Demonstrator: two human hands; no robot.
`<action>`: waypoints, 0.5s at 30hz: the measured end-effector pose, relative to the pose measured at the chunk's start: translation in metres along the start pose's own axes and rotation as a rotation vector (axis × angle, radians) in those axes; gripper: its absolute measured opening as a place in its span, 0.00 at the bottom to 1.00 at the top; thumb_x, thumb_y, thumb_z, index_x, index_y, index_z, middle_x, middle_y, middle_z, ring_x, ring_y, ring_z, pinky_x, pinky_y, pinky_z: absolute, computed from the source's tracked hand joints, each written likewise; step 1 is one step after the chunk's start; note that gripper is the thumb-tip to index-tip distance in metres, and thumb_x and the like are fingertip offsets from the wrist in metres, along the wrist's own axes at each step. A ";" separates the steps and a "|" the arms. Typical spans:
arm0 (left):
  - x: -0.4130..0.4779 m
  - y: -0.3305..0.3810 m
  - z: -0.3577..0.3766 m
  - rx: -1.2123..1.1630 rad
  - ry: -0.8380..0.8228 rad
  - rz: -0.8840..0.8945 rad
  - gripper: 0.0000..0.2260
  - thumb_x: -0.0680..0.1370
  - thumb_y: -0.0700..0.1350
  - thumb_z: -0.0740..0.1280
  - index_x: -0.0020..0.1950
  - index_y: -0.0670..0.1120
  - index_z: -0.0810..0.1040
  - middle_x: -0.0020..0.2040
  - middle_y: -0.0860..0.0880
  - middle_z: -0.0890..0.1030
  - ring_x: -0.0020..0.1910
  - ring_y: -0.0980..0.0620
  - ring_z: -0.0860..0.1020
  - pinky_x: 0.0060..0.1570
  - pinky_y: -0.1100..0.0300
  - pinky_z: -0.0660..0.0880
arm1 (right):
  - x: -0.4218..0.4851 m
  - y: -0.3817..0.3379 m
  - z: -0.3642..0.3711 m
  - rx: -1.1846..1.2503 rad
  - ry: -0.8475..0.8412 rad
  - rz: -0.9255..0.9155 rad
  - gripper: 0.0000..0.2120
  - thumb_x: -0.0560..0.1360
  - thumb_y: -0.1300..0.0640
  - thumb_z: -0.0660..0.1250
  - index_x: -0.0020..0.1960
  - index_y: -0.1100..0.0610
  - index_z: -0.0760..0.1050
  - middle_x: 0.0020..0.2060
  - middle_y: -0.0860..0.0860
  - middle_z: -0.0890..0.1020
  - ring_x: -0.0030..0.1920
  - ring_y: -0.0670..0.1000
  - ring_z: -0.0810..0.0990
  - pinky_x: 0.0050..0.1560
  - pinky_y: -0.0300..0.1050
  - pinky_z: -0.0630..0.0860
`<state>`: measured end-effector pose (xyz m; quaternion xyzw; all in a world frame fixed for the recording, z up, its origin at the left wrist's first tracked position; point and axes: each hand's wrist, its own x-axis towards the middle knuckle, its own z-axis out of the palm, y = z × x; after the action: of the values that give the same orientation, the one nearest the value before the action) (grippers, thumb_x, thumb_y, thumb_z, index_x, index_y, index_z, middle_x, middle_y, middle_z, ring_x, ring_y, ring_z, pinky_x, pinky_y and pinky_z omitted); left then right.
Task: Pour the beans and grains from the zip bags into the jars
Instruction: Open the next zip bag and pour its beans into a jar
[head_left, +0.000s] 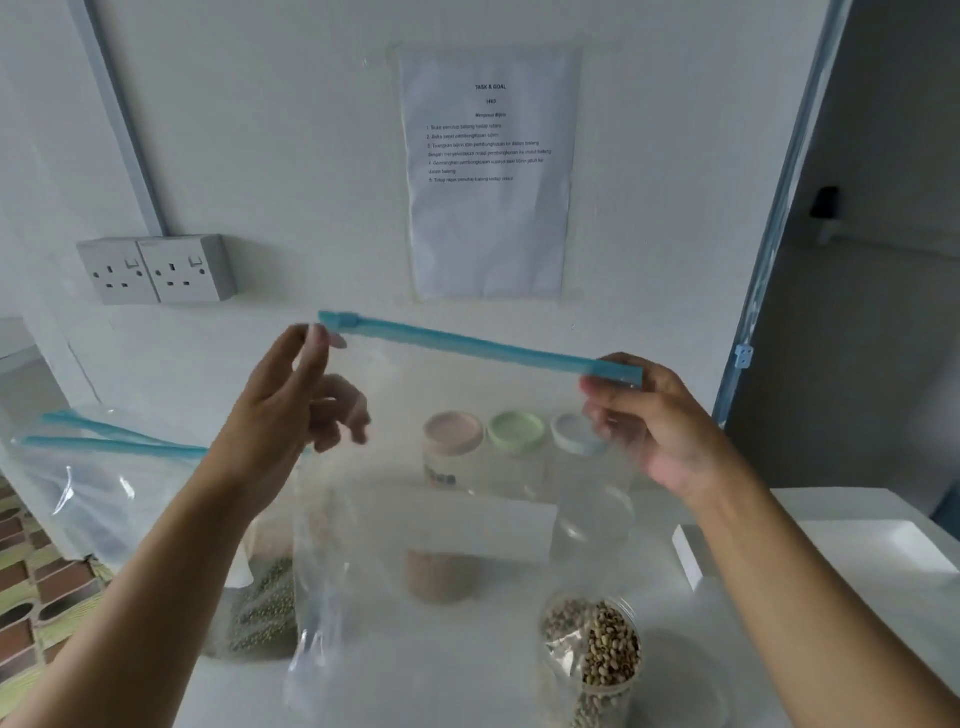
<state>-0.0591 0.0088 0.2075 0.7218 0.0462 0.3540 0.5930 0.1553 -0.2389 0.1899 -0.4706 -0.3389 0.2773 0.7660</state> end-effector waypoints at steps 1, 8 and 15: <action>-0.003 -0.003 0.000 0.033 -0.090 -0.049 0.32 0.76 0.69 0.65 0.62 0.42 0.71 0.38 0.41 0.84 0.35 0.44 0.83 0.32 0.57 0.71 | -0.002 0.002 -0.003 0.088 0.066 0.001 0.06 0.68 0.64 0.74 0.42 0.57 0.80 0.35 0.52 0.77 0.33 0.49 0.77 0.28 0.37 0.72; -0.013 -0.032 0.049 0.036 -0.113 -0.240 0.18 0.73 0.55 0.75 0.50 0.44 0.74 0.33 0.41 0.81 0.26 0.49 0.77 0.26 0.64 0.64 | -0.015 -0.001 -0.037 0.287 0.254 0.111 0.11 0.76 0.53 0.71 0.51 0.60 0.81 0.41 0.53 0.81 0.38 0.49 0.83 0.38 0.41 0.81; -0.019 -0.038 0.124 -0.089 -0.057 -0.318 0.05 0.82 0.47 0.65 0.57 0.50 0.77 0.37 0.45 0.80 0.26 0.49 0.75 0.24 0.63 0.61 | -0.059 -0.001 -0.093 0.226 0.041 0.141 0.17 0.79 0.56 0.67 0.67 0.58 0.75 0.64 0.57 0.82 0.60 0.57 0.83 0.56 0.52 0.82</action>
<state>0.0101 -0.0911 0.1598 0.6882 0.1274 0.2368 0.6739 0.1912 -0.3328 0.1451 -0.4096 -0.2559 0.3571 0.7995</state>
